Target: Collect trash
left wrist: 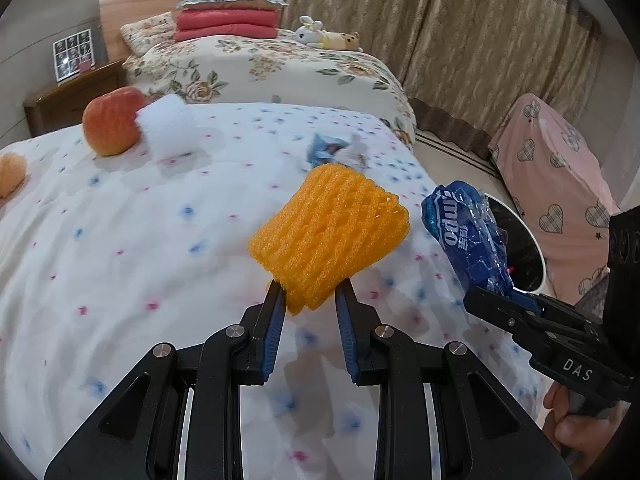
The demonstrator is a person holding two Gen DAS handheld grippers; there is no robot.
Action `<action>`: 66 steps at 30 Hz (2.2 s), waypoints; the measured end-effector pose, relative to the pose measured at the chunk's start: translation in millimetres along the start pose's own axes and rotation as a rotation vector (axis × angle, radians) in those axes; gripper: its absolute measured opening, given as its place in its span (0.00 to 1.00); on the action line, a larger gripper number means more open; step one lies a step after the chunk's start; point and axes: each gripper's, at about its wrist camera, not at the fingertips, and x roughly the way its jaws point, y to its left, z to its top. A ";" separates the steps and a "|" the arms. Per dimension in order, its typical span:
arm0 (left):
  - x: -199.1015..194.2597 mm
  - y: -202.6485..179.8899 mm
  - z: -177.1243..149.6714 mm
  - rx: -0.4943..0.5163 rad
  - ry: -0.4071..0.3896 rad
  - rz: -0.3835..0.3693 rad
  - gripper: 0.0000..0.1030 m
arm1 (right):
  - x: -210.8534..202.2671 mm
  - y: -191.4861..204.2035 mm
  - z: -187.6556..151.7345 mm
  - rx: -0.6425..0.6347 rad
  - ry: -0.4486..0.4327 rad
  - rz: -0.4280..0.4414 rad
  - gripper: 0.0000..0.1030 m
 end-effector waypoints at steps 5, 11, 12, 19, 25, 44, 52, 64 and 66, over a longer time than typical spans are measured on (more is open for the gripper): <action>1.2 -18.5 0.4 0.030 0.006 -0.013 0.24 | -10.8 -16.9 -4.1 0.025 -0.012 -0.014 0.31; 1.6 -40.6 -2.3 0.061 0.012 -0.043 0.24 | -23.8 -34.2 -7.6 0.056 -0.029 -0.038 0.31; 2.3 -44.8 -2.9 0.067 0.015 -0.049 0.24 | -25.9 -37.9 -8.1 0.062 -0.032 -0.041 0.31; 8.9 -69.5 -5.6 0.110 0.035 -0.082 0.24 | -38.3 -55.3 -11.7 0.094 -0.046 -0.068 0.31; 13.4 -86.0 -3.5 0.140 0.041 -0.102 0.24 | -48.2 -72.9 -12.8 0.121 -0.060 -0.097 0.31; 38.1 -145.0 16.0 0.244 0.054 -0.142 0.24 | -66.1 -130.2 -5.0 0.211 -0.085 -0.174 0.31; 46.7 -163.7 24.1 0.275 0.053 -0.149 0.24 | -65.5 -148.9 2.2 0.236 -0.082 -0.188 0.31; 62.0 -181.0 31.5 0.290 0.070 -0.153 0.24 | -58.4 -161.5 9.4 0.249 -0.068 -0.193 0.31; 63.6 -184.2 33.8 0.295 0.068 -0.152 0.24 | -57.9 -162.7 10.2 0.252 -0.069 -0.192 0.31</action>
